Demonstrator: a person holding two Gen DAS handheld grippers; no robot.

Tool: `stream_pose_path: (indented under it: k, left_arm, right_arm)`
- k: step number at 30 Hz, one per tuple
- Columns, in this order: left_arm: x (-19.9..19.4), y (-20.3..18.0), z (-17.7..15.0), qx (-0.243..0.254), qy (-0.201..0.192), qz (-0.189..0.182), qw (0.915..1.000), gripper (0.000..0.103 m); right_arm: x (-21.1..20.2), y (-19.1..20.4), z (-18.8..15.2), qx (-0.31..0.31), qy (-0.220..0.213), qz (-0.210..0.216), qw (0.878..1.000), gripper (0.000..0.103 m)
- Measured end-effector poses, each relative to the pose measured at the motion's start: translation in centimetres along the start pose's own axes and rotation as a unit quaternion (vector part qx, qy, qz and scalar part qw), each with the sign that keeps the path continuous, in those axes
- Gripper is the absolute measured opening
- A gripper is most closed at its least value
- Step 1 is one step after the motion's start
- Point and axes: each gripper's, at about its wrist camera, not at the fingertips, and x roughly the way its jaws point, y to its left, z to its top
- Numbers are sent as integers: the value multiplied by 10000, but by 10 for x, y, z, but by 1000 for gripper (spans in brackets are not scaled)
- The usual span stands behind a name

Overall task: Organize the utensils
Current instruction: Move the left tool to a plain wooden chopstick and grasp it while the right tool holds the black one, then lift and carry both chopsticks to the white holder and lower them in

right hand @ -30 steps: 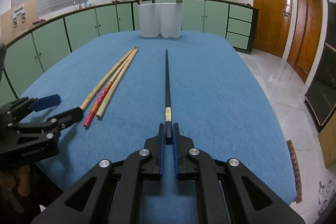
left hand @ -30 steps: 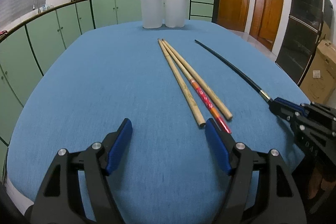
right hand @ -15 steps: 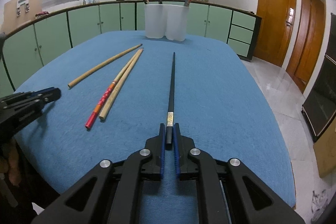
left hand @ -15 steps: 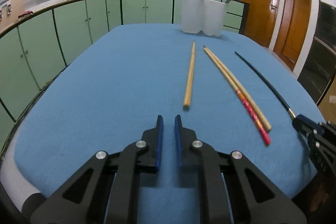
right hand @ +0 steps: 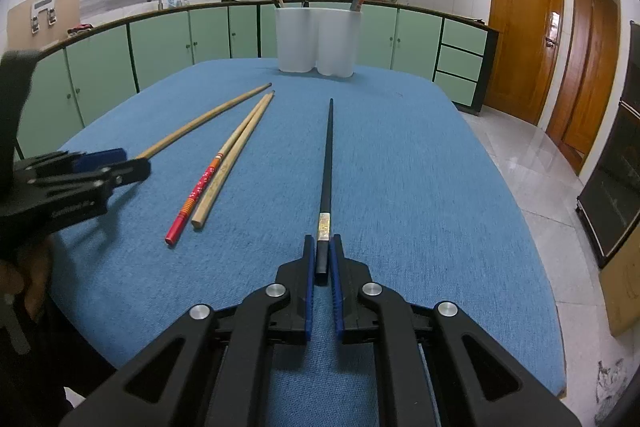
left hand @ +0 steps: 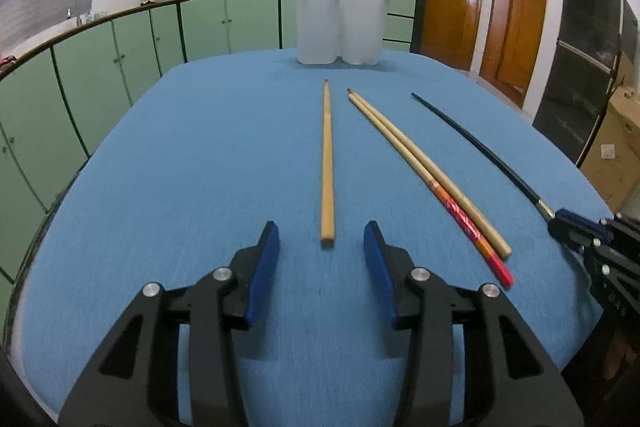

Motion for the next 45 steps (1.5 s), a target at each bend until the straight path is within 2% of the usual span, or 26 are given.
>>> stream_pose_path:
  k: [1, 2, 5, 9, 14, 18, 21, 23, 26, 28, 29, 31, 37, 42, 45]
  left_arm:
    - [0, -1, 0, 11, -2, -12, 10000, 37]
    - [0, -3, -1, 67, -13, -2, 10000, 24]
    - [-1, -4, -1, -16, -68, 117, 9999, 6]
    - [-3, -2, -4, -253, -130, 143, 9995, 6]
    - [-20, -1, -16, -477, 0, -19, 9989, 6]
    - [-45, -9, -34, -382, 108, -135, 9991, 8]
    - [-51, -12, -35, -292, 38, -107, 9995, 30]
    - [-47, -12, -33, -289, 37, -88, 9995, 35]
    - [-38, -10, -32, -264, 62, -7, 9996, 35]
    - [-34, -7, -30, -309, 50, -17, 9995, 33]
    - [-33, -7, -29, -304, 43, -37, 9995, 21]
    - [-33, -6, -28, -328, 38, -55, 9994, 6]
    - [-57, -1, -24, -558, -26, -147, 9983, 6]
    - [-98, 1, -9, -667, -119, -116, 9976, 6]
    - [-118, 3, 6, -682, -235, -105, 9973, 6]
  right_arm:
    - [0, 0, 0, -2, -2, -3, 10000, 9]
    - [0, 0, 0, 3, -4, -1, 10000, 9]
    - [0, 1, 0, -6, -13, -14, 10000, 9]
    - [1, 1, 0, -17, -18, -15, 10000, 9]
    - [1, 0, 0, 5, -12, -12, 10000, 9]
    - [0, -1, 0, 20, -21, -6, 10000, 9]
    - [0, -1, 0, 41, -25, -17, 10000, 9]
    - [-1, -1, -1, 40, -25, -30, 10000, 9]
    - [-1, -2, -2, 62, -36, -45, 10000, 12]
    - [0, -2, -1, 66, -46, -56, 10000, 12]
    - [1, -1, -1, 58, -40, -60, 10000, 12]
    - [0, -3, -1, 79, -14, -36, 10000, 9]
    - [-20, -6, 2, 268, 45, 26, 9996, 6]
    - [-61, -14, 15, 503, -34, 103, 9987, 6]
    - [-85, -13, 32, 406, -154, 125, 9990, 6]
